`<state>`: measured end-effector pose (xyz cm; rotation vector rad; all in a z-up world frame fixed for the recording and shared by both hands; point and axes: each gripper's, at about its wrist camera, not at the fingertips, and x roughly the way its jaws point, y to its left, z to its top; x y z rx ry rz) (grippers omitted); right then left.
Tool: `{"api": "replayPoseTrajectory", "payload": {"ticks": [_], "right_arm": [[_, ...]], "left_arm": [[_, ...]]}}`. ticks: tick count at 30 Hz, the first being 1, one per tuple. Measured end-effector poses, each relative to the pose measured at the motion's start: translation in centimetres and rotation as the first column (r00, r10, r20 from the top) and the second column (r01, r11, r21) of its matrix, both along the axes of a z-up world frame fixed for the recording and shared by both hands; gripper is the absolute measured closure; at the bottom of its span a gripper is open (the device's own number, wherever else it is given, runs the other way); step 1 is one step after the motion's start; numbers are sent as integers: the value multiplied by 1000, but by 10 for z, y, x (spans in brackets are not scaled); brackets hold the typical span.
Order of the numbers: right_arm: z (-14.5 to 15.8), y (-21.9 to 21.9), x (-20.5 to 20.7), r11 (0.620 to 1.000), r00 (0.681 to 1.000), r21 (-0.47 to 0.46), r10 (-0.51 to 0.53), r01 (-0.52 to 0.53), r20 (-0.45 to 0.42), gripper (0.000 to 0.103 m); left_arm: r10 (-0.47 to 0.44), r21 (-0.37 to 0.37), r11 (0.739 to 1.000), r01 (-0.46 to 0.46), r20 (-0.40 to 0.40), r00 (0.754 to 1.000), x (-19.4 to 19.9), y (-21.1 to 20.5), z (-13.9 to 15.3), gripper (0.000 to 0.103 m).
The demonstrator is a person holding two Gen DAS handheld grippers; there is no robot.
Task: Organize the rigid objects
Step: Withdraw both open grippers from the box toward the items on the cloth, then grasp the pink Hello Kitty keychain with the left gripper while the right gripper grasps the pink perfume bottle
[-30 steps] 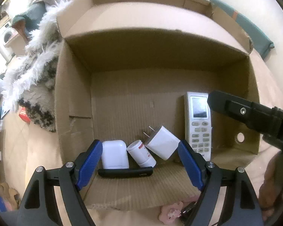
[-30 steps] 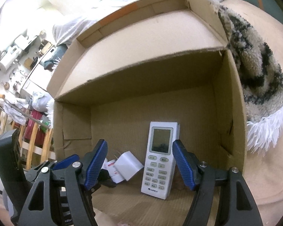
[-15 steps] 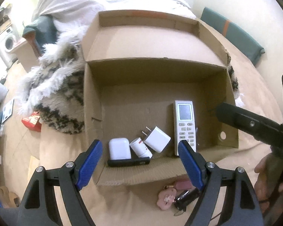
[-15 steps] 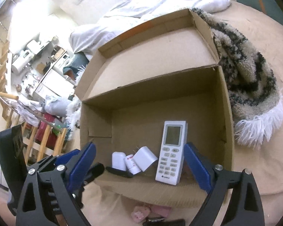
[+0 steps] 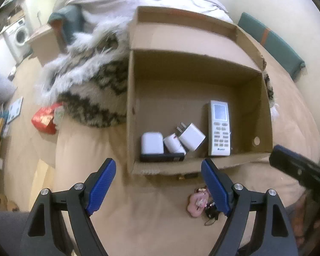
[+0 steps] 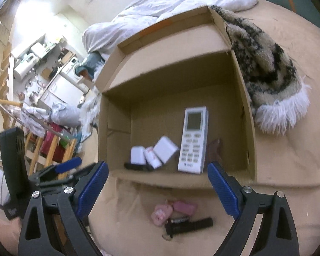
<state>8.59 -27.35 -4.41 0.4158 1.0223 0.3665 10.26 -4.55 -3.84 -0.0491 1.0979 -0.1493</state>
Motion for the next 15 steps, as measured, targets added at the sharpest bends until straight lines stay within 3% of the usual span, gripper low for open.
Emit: {"api": "replayPoseTrajectory", "payload": {"ticks": [6, 11, 15], "right_arm": [[-14, 1, -14, 1000, 998, -15, 25, -26, -64, 3], [-30, -4, -18, 999, 992, -31, 28, -32, -126, 3], [-49, 0, -12, 998, 980, -42, 31, -40, -197, 3]], "left_arm": [[17, 16, 1000, -17, -20, 1000, -18, 11, -21, 23], [67, -26, 997, -69, -90, 994, -15, 22, -36, 23], [103, -15, 994, -106, -134, 986, -13, 26, -47, 23]]}}
